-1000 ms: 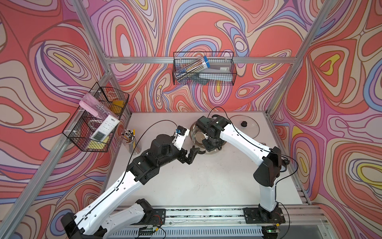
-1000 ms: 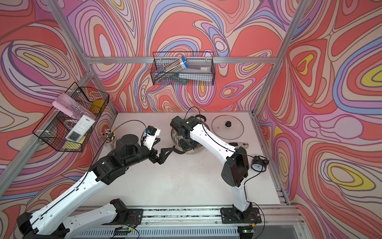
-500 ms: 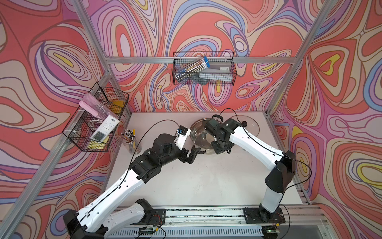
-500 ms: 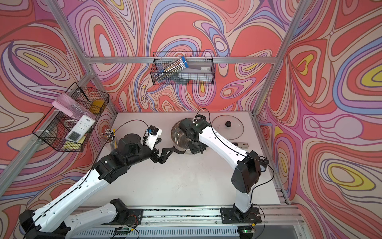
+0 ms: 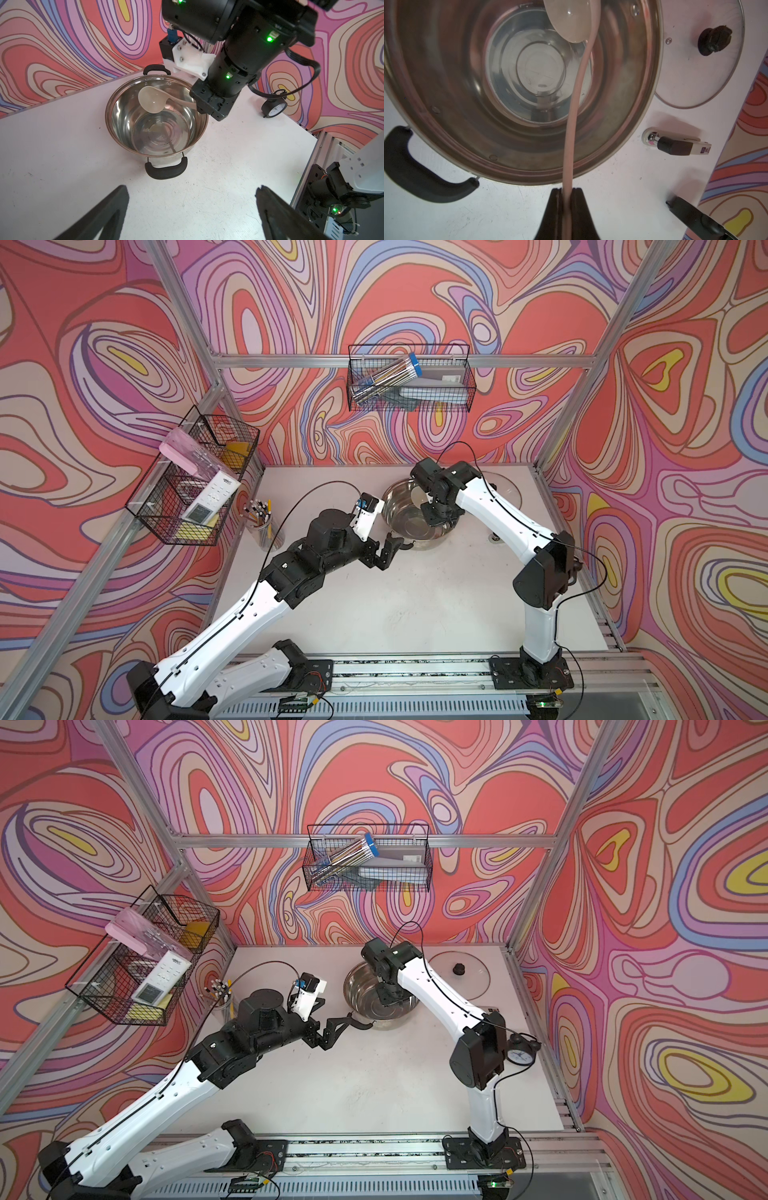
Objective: Stir the soup with a spoon
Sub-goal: Stir the soup in the pan with a stick.
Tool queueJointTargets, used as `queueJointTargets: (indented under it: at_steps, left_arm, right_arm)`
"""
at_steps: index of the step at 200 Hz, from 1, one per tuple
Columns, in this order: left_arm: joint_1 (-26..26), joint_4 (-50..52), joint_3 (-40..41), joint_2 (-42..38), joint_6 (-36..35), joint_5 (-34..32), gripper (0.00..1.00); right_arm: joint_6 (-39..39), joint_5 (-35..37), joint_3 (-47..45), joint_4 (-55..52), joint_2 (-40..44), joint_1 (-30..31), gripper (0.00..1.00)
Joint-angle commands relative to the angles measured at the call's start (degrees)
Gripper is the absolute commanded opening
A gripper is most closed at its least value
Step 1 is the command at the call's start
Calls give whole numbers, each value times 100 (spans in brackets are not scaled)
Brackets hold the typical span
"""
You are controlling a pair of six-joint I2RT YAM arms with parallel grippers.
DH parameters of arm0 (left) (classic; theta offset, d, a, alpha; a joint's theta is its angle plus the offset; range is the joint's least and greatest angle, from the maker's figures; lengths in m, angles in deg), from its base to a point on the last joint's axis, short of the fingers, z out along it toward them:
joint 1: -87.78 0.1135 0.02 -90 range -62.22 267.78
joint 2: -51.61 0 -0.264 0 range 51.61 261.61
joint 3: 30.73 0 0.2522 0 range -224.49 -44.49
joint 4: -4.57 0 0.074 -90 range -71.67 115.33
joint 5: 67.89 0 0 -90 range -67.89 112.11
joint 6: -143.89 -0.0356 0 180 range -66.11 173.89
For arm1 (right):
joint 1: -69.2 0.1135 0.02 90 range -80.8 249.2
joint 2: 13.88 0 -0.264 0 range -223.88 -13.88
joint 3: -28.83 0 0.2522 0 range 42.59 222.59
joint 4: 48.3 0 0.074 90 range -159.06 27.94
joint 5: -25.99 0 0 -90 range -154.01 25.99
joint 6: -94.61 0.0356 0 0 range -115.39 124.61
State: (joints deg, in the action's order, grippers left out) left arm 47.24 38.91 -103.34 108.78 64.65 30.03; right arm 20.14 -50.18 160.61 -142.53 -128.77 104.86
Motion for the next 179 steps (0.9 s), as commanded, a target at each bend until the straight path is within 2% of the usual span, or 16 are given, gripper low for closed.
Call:
queueJointTargets:
  at_steps: [1, 22, 53, 128, 179]
  left_arm:
    - [-34, -107, 13, 1, 49, -19, 99]
    - [-34, -120, 22, 13, 66, -25, 99]
    - [-31, -166, 49, 12, 84, -11, 99]
    - [-42, -302, 75, 67, 92, 29, 99]
    - [-52, -335, 111, 53, 101, 42, 99]
  right_arm:
    - [-50, -156, 459, -86, -239, 110, 0]
    - [-50, -196, 713, -211, -394, 286, 0]
    - [29, -258, 587, -221, -298, 549, 0]
    - [417, -580, -812, -49, 742, 801, 0]
    - [555, 106, -1708, -110, 1270, 739, 0]
